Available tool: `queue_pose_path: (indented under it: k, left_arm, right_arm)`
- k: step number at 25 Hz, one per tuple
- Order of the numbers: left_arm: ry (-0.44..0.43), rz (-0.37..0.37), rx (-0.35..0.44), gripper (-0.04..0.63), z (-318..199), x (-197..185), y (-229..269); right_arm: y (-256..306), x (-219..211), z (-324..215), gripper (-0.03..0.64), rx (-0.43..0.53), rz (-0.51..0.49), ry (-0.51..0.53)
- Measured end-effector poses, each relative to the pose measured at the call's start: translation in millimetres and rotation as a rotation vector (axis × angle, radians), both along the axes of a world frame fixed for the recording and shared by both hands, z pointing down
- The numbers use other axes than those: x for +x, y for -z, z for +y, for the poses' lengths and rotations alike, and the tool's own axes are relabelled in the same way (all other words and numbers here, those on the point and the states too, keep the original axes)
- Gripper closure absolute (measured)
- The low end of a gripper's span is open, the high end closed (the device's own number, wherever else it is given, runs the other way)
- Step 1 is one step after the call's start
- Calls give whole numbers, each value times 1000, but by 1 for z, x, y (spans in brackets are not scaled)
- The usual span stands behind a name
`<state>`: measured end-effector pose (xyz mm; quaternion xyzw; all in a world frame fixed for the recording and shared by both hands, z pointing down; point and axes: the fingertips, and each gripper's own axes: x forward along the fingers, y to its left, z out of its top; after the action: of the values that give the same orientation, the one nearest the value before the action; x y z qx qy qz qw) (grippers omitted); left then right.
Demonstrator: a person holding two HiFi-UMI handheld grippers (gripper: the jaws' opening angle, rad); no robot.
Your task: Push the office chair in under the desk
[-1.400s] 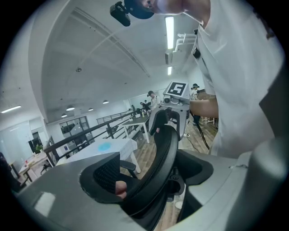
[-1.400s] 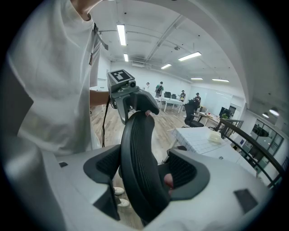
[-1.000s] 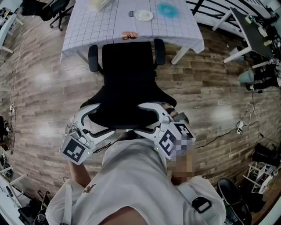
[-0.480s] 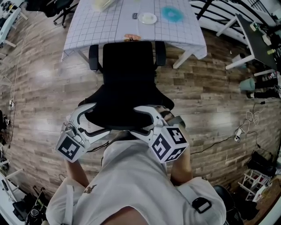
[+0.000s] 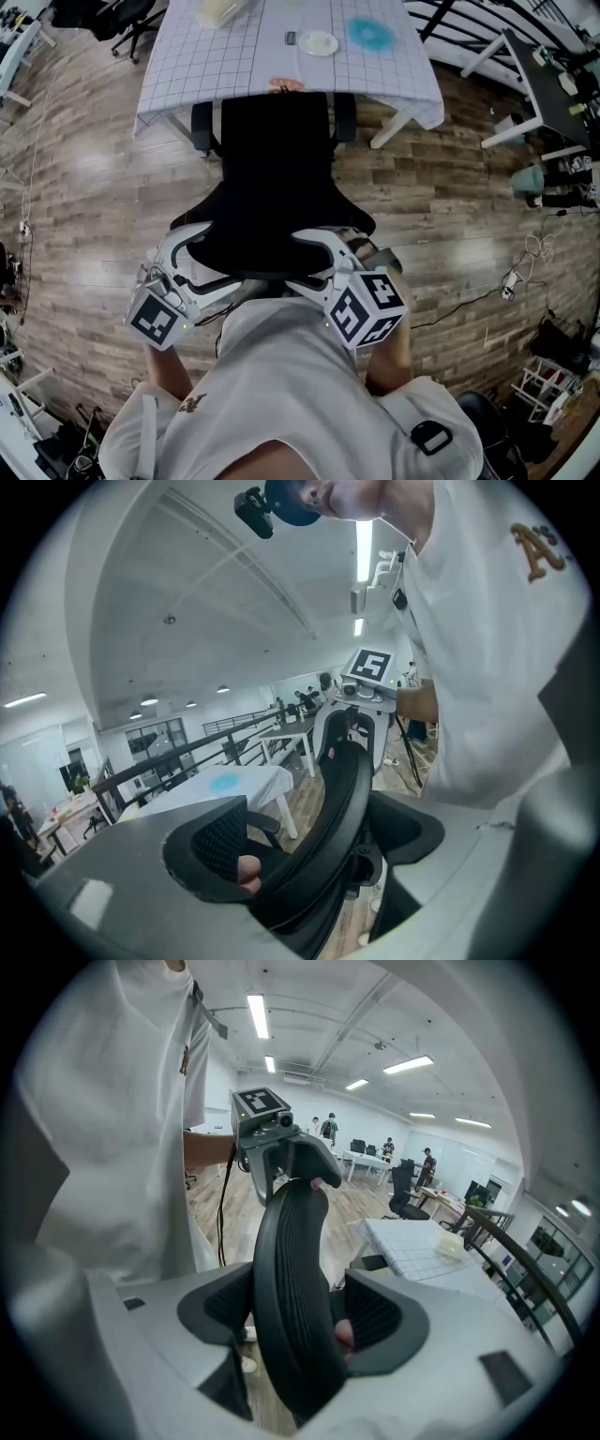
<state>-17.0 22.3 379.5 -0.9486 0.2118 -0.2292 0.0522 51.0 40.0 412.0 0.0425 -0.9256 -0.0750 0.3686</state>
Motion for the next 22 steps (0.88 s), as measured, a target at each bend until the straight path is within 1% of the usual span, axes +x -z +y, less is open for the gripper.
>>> queue_pose_path:
  k: [7, 11, 14, 22]
  left_arm:
    - [-14, 5, 3, 187, -12, -9, 0]
    - [-14, 21, 5, 184, -21, -14, 1]
    - [-21, 16, 7, 184, -27, -18, 0]
    - [-47, 14, 40, 184, -47, -24, 1]
  right_arm:
    - [0, -9, -11, 319, -3, 2, -14]
    - [0, -15, -20, 319, -3, 1, -25]
    - [0, -18, -26, 319, -2, 3, -30]
    - [-2, -26, -45, 319, 14, 12, -58]
